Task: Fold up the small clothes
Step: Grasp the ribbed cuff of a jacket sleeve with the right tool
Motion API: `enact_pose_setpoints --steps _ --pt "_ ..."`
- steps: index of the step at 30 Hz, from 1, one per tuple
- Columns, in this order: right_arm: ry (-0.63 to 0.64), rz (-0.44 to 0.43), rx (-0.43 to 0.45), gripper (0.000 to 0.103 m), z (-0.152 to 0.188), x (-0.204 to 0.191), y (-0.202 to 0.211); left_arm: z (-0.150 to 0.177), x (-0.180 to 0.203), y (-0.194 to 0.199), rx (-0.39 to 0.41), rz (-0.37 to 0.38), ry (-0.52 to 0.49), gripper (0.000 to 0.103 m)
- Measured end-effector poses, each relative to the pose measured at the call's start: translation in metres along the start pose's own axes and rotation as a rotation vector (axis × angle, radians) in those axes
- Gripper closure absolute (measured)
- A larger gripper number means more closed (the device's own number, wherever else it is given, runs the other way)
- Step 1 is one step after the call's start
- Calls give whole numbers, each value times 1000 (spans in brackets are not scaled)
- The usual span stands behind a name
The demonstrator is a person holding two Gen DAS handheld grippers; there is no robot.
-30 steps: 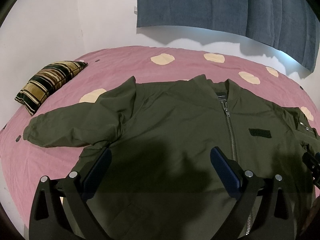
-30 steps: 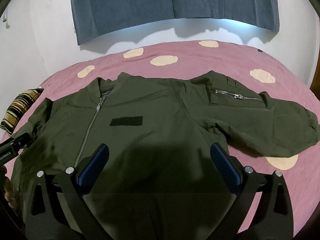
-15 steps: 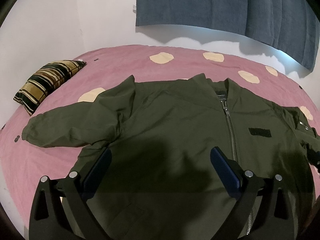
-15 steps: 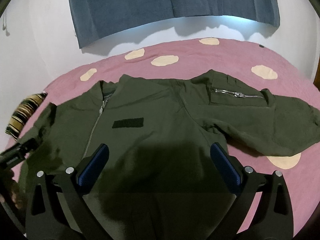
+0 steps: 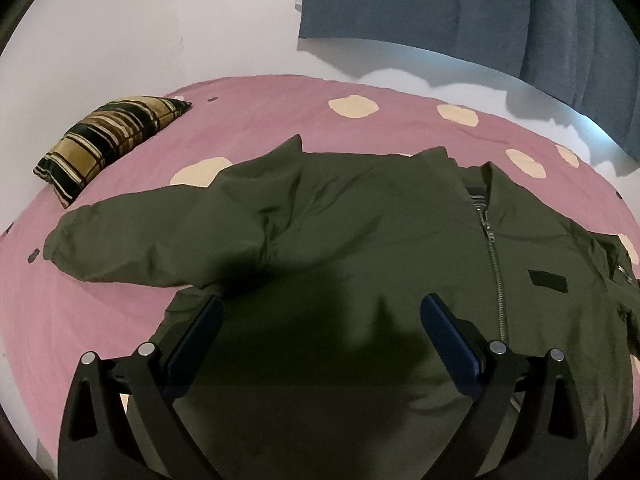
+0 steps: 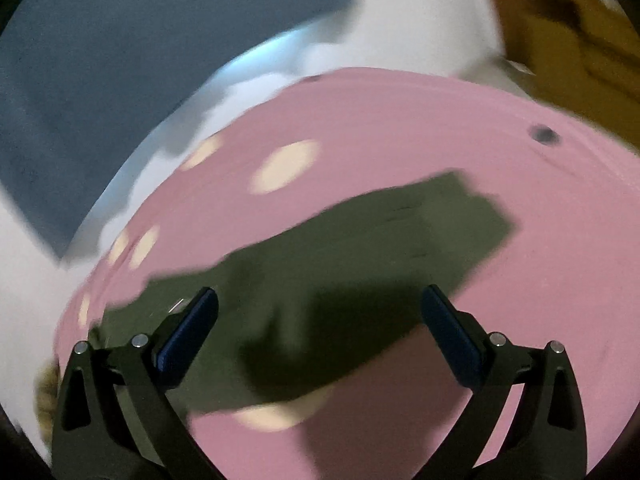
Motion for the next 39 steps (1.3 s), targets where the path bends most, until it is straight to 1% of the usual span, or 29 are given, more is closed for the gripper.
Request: enact_pose_setpoints --steps 1,2,4,6,7,8,10,11,12,13,15,17,18,19,22,25,27,31,35,38,39 --pt "-88 5 -7 6 -9 26 -1 0 0 -1 -2 -1 1 5" --pt "-139 -3 -7 9 -13 42 -1 -1 1 -1 -4 -3 1 5" --pt "-236 -20 -15 23 -20 72 -5 -1 2 -2 -8 -6 -4 5" --pt "-285 -51 -24 25 -22 85 -11 -1 5 -4 -12 -13 -12 5" --pt "-307 -80 -34 29 -23 92 -16 -1 6 -5 -14 -16 -15 5" --pt "-326 -114 -46 30 -23 98 -21 -1 7 -5 -15 -18 -19 5" --pt "-348 -128 -57 31 -22 102 -28 1 9 -6 -18 -22 -25 5" --pt "-349 -133 -49 33 -24 103 -31 1 10 -7 -19 -24 -27 5" --pt "-349 -123 -44 39 -27 100 -32 2 10 -7 -23 -25 -28 5" --pt "-350 -106 -44 51 -27 98 -33 2 10 -8 -25 -26 -28 5" --pt "-334 -55 -45 70 -27 96 -32 3 9 -10 -33 -25 -27 5" --pt "-325 -67 -52 77 -30 98 -34 3 9 -12 -40 -24 -27 5" --pt "-319 -71 -48 83 -30 99 -34 4 9 -12 -42 -26 -29 5" --pt "-311 -78 -42 86 -31 101 -32 4 9 -13 -43 -28 -31 5" --pt "-305 -114 0 88 -31 102 -20 4 10 -14 -46 -26 -33 5" --pt "-297 -83 47 88 -26 108 -6 4 9 -14 -43 -20 -36 5" --pt "-317 -70 74 89 -21 118 1 3 6 -13 -39 -17 -33 5" --pt "-363 -72 44 89 -13 139 -10 2 1 -15 -44 -7 -21 5" --pt "-364 -56 41 88 -12 139 -17 2 -4 -13 -46 10 -13 5" --pt "-340 -43 25 85 -15 136 -16 1 -14 -7 -33 15 -8 5" --pt "-331 -37 21 83 -14 135 -14 2 -18 -5 -27 14 -6 5"
Point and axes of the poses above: each gripper's, at about its wrist camera, not at the fingertips, and y roughly against the way its jaws point, x to its right, z to its underside, the point moved 1 cm from there along -y, roughly the way its jaws point, and after that the axes turned 11 degrees about -x, right-handed, at the moved point
